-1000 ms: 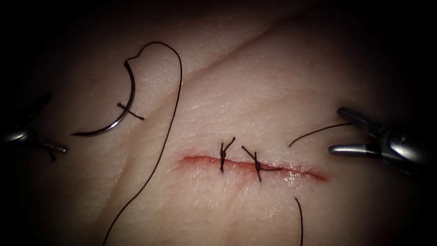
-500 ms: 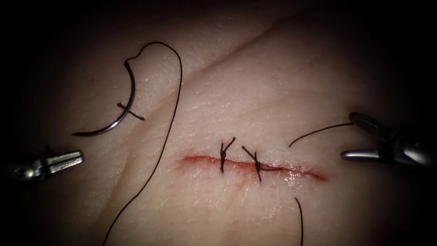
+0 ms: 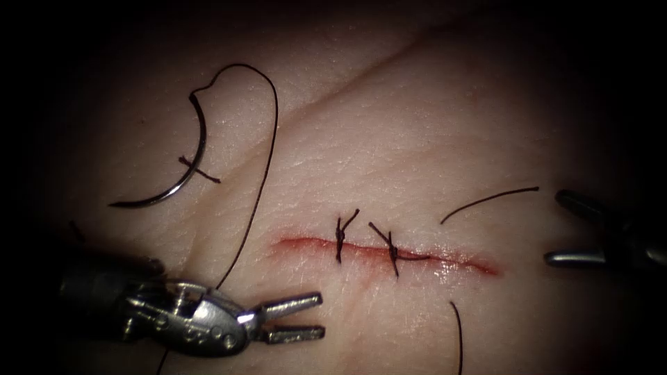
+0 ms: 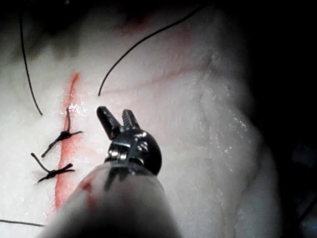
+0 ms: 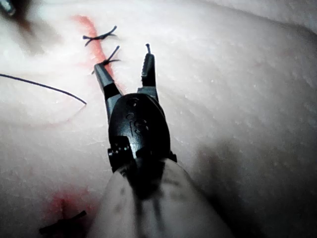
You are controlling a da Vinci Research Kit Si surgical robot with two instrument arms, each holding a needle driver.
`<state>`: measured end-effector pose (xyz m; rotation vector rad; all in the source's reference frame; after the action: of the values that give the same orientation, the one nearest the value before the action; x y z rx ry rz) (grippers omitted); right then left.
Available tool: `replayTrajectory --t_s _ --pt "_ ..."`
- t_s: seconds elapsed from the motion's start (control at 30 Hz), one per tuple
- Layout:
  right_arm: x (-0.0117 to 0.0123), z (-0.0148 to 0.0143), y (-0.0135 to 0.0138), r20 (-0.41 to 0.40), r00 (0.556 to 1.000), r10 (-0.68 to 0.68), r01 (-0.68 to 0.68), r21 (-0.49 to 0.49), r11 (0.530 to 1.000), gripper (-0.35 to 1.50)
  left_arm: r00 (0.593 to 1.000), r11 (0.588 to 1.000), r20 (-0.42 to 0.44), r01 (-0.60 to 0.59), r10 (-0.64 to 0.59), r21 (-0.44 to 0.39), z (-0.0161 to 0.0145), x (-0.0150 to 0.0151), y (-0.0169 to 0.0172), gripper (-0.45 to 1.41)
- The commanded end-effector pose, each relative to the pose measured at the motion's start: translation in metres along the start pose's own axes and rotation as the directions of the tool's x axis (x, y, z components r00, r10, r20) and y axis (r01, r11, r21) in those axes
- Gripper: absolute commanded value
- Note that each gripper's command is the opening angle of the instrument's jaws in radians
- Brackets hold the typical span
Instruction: Wound Closure
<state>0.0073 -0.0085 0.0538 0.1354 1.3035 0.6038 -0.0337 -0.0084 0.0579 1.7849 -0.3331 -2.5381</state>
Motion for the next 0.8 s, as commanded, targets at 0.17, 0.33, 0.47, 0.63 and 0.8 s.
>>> replayTrajectory --t_s 0.17,0.33,0.47,0.63,0.8 --pt "-0.0008 0.0 -0.0007 -0.009 1.0 0.0 0.0 0.002 1.0 1.23 0.996 0.996 -0.028 -0.088 0.088 0.006 0.0038 0.0005 0.0004 0.46" --pt "-0.0009 -0.0001 -0.0011 -0.011 1.0 -0.002 0.002 0.005 1.0 1.21 0.981 0.982 -0.043 -0.188 0.188 0.006 0.0066 0.0011 0.0005 0.71" --pt "-0.0009 -0.0003 -0.0013 -0.013 1.0 -0.003 0.003 0.007 1.0 1.21 0.963 0.963 -0.05 -0.268 0.266 -0.028 0.0077 0.0013 0.0012 0.78" --pt "-0.0011 -0.0002 -0.0013 -0.016 1.0 -0.004 0.004 0.005 1.0 1.2 0.943 0.946 -0.092 -0.323 0.319 -0.035 0.0091 0.0023 0.002 0.9" --pt "-0.0012 -0.0001 -0.0013 -0.016 1.0 -0.004 0.004 0.004 1.0 1.2 0.93 0.934 -0.114 -0.355 0.35 -0.028 0.0106 0.0032 0.002 1.0"
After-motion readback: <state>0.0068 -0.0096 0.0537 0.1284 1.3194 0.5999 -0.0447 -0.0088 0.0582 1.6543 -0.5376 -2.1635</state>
